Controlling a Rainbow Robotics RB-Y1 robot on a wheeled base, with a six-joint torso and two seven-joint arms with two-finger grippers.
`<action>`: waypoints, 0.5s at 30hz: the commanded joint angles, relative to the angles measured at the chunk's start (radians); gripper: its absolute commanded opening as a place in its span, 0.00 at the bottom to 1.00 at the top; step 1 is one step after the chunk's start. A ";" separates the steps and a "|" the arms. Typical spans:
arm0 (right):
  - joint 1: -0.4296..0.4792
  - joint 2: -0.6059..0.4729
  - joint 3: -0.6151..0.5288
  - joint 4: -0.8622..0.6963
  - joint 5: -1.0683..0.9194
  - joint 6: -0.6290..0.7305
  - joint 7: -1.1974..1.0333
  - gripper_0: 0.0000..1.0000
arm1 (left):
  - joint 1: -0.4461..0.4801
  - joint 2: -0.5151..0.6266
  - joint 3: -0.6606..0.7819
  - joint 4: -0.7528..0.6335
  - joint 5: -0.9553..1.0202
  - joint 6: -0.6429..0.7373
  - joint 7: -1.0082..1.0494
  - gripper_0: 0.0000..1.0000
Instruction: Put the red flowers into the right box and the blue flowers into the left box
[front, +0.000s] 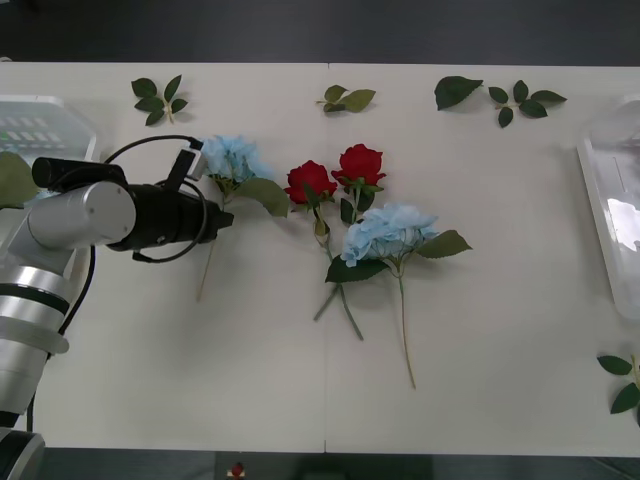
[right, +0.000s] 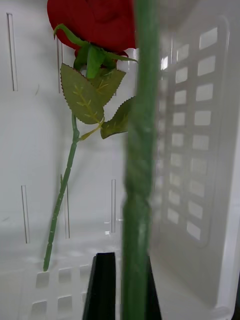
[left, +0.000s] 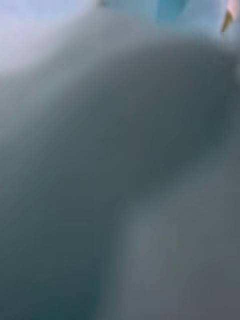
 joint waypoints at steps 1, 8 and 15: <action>-0.020 -0.013 0.010 -0.001 -0.020 -0.002 -0.066 1.00 | -0.034 -0.008 0.006 -0.010 -0.025 -0.006 0.018 0.05; -0.018 -0.010 0.011 -0.015 -0.066 0.001 -0.068 1.00 | -0.034 -0.003 0.006 -0.012 0.010 -0.006 0.027 0.00; -0.020 -0.007 0.011 -0.091 -0.126 0.047 -0.072 1.00 | -0.028 0.087 0.009 -0.030 0.234 0.023 0.024 0.00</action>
